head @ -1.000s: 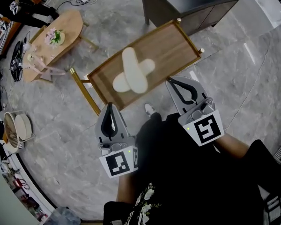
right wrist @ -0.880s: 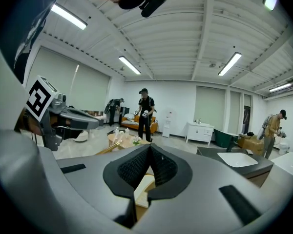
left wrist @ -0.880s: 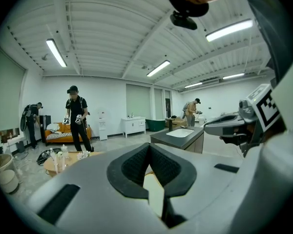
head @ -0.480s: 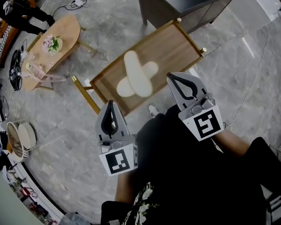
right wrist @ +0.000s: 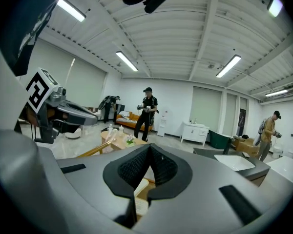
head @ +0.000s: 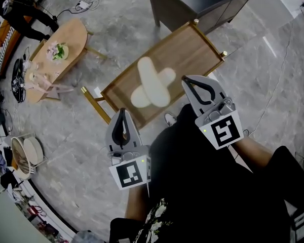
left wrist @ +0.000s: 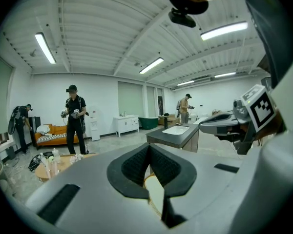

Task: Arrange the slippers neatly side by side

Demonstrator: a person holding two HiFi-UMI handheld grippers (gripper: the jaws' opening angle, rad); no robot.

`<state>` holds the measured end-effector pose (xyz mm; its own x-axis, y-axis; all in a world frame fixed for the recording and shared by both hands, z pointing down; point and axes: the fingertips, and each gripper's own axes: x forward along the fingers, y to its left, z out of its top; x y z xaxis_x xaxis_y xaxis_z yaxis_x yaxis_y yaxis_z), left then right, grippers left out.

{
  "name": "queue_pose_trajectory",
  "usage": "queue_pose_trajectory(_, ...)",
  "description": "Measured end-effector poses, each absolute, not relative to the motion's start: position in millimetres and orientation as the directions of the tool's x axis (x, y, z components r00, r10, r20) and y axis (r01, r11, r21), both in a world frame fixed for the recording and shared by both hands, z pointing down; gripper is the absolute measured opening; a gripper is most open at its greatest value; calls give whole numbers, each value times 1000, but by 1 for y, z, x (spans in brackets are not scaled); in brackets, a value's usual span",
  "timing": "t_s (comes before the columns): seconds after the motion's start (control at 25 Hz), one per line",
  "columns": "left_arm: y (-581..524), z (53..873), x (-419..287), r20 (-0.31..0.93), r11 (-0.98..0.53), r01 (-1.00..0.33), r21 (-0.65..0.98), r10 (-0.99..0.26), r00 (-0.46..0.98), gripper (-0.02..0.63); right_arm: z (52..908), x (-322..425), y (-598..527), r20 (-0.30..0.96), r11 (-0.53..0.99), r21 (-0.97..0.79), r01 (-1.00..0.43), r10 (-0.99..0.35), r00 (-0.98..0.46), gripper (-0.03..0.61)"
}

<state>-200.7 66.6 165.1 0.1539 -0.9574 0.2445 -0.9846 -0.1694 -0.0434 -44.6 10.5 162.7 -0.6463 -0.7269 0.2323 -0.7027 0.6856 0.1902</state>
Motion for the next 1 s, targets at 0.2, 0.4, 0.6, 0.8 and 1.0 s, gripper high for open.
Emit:
queue_pose_trajectory(0.2,60,178,-200,281,-162,-986,-27,-948,148,-12,178,-48,8,285,737,260,-624,-676,-680,-8)
queue_pose_trajectory(0.4,55,197,-194,332,-132,-991,-10,-935,122,-12,204,-49,3,337,796,321,-512,-602,-724,-8)
queue_pose_trajectory(0.6,44,217,-186,367,-103,-995,-10,-926,92,-12,233,-46,-10,377,839,365,-404,-530,-760,-8)
queue_pose_trajectory(0.8,46,242,-186,422,-56,-998,11,-905,55,-12,267,-53,-14,436,883,388,-263,-428,-792,-9)
queue_pose_trajectory(1.0,43,275,-185,476,-14,-999,31,-879,28,-12,305,-58,-19,484,917,363,-163,-335,-808,-8)
